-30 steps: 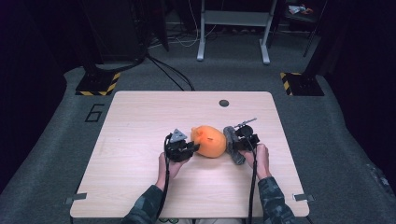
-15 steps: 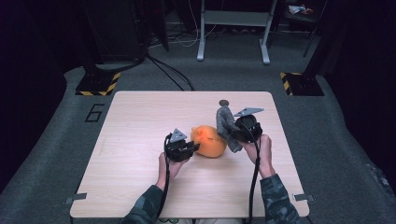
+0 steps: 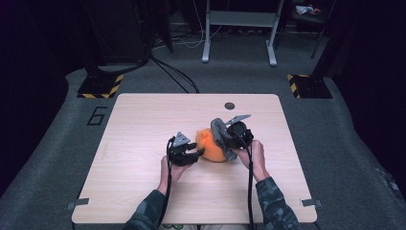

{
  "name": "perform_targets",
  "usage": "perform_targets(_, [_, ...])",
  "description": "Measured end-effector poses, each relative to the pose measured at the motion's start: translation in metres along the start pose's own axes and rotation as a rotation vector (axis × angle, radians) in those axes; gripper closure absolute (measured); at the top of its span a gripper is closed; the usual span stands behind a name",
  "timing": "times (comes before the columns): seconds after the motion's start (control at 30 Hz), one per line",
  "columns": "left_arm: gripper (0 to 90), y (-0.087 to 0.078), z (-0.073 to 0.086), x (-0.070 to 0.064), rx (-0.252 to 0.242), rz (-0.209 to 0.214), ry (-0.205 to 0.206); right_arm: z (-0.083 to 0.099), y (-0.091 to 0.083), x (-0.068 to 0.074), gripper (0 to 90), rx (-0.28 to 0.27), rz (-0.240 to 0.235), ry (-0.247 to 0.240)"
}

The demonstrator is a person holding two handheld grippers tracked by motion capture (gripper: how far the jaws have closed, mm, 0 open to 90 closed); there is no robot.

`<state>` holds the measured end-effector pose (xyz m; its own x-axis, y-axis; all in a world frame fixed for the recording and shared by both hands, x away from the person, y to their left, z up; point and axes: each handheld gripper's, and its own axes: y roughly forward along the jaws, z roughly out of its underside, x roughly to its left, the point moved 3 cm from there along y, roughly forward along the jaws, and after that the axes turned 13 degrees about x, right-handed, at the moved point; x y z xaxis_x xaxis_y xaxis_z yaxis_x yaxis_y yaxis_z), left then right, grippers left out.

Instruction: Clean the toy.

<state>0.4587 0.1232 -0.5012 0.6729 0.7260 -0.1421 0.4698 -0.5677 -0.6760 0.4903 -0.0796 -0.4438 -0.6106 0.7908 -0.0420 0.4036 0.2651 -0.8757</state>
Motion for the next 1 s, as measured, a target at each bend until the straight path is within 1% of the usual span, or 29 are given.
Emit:
perform_targets(0.03, [50.5,0.001,0.000,0.000,-0.004,0.001,-0.005,0.000,0.000,0.000,71.5,0.000,0.000,0.000])
perform_targets(0.07, [48.8,0.002,0.000,0.002,0.003,-0.016,0.016,-0.001,0.000,0.000,71.5,-0.001,0.002,-0.005])
perform_targets(0.1, [45.3,0.002,0.001,0.002,0.010,-0.031,0.030,-0.002,0.000,0.000,71.5,0.005,-0.002,0.012])
perform_targets(0.13, [44.6,0.004,0.001,0.002,0.014,-0.031,0.043,-0.003,0.001,-0.002,71.5,0.004,0.001,0.000])
perform_targets(0.17, [43.9,0.004,0.001,0.002,0.014,-0.031,0.043,-0.003,0.001,-0.002,71.5,0.004,0.001,0.000])
perform_targets(0.2, [43.0,0.005,0.002,0.001,0.026,-0.056,0.065,-0.004,0.002,-0.003,71.5,0.003,0.001,0.009])
perform_targets(0.23, [43.3,0.005,0.002,0.001,0.026,-0.056,0.065,-0.004,0.002,-0.003,71.5,0.003,0.001,0.009])
perform_targets(0.27, [44.0,0.006,0.002,0.001,0.023,-0.062,0.091,-0.004,0.002,-0.005,71.5,0.008,0.001,0.008])
perform_targets(0.3, [44.2,0.006,0.002,0.001,0.023,-0.062,0.091,-0.005,0.002,-0.005,71.5,0.008,0.001,0.018])
perform_targets(0.33, [44.2,0.009,0.003,0.001,0.039,-0.075,0.110,-0.005,0.003,-0.006,71.5,0.006,0.003,0.017])
perform_targets(0.37, [45.6,0.009,0.003,0.001,0.039,-0.075,0.110,-0.005,0.003,-0.006,71.5,0.006,0.003,0.017])
perform_targets(0.4, [47.7,0.012,0.002,-0.001,0.040,-0.074,0.131,-0.006,0.004,-0.008,71.5,0.011,0.002,0.017])
perform_targets(0.43, [48.4,0.012,0.002,-0.001,0.040,-0.074,0.131,-0.006,0.004,-0.008,71.5,0.011,0.002,0.017])
perform_targets(0.47, [51.5,0.014,0.001,-0.002,0.035,-0.080,0.157,-0.007,0.005,-0.011,71.5,0.012,0.004,0.021])
perform_targets(0.5, [55.0,0.014,0.001,-0.002,0.035,-0.080,0.157,-0.007,0.005,-0.011,71.5,0.012,0.004,0.021])
perform_targets(0.53, [58.3,0.015,0.000,-0.003,0.022,-0.088,0.164,-0.007,0.007,-0.013,71.5,0.013,0.007,0.032])
perform_targets(0.57, [58.3,0.016,0.000,-0.004,0.027,-0.085,0.169,-0.007,0.007,-0.013,71.5,0.013,0.007,0.032])
perform_targets(0.6, [66.4,0.016,-0.001,-0.005,0.026,-0.092,0.180,-0.007,0.008,-0.014,71.5,0.010,0.005,0.039])
perform_targets(0.63, [66.4,0.017,-0.001,-0.006,0.023,-0.101,0.184,-0.007,0.008,-0.014,71.5,0.010,0.005,0.039])
perform_targets(0.67, [72.1,0.017,-0.001,-0.006,0.023,-0.106,0.177,-0.007,0.008,-0.015,71.5,0.009,0.005,0.044])
perform_targets(0.7, [74.2,0.017,-0.001,-0.006,0.023,-0.106,0.177,-0.007,0.008,-0.015,71.5,0.009,0.005,0.044])
perform_targets(0.73, [76.1,0.018,-0.001,-0.007,0.019,-0.118,0.170,-0.007,0.007,-0.015,71.4,0.000,0.010,0.050])
perform_targets(0.83, [79.8,0.017,-0.002,-0.007,0.017,-0.118,0.160,-0.006,0.005,-0.015,71.4,-0.013,0.010,0.048])
perform_targets(0.87, [80.4,0.016,-0.002,-0.007,0.012,-0.114,0.146,-0.006,0.000,-0.015,71.4,-0.030,0.015,0.053])
perform_targets(0.9, [81.0,0.015,-0.002,-0.006,0.007,-0.115,0.140,-0.005,-0.003,-0.014,71.4,-0.040,0.020,0.057])
perform_targets(0.93, [81.4,0.014,-0.002,-0.006,0.011,-0.107,0.128,-0.006,-0.006,-0.013,71.3,-0.051,0.028,0.049])
perform_targets(0.97, [81.7,0.014,-0.002,-0.006,0.011,-0.107,0.128,-0.006,-0.006,-0.013,71.3,-0.051,0.028,0.049])
perform_targets(1.0, [81.9,0.013,-0.003,-0.006,0.014,-0.109,0.119,-0.006,-0.014,-0.010,71.3,-0.068,0.032,0.054])
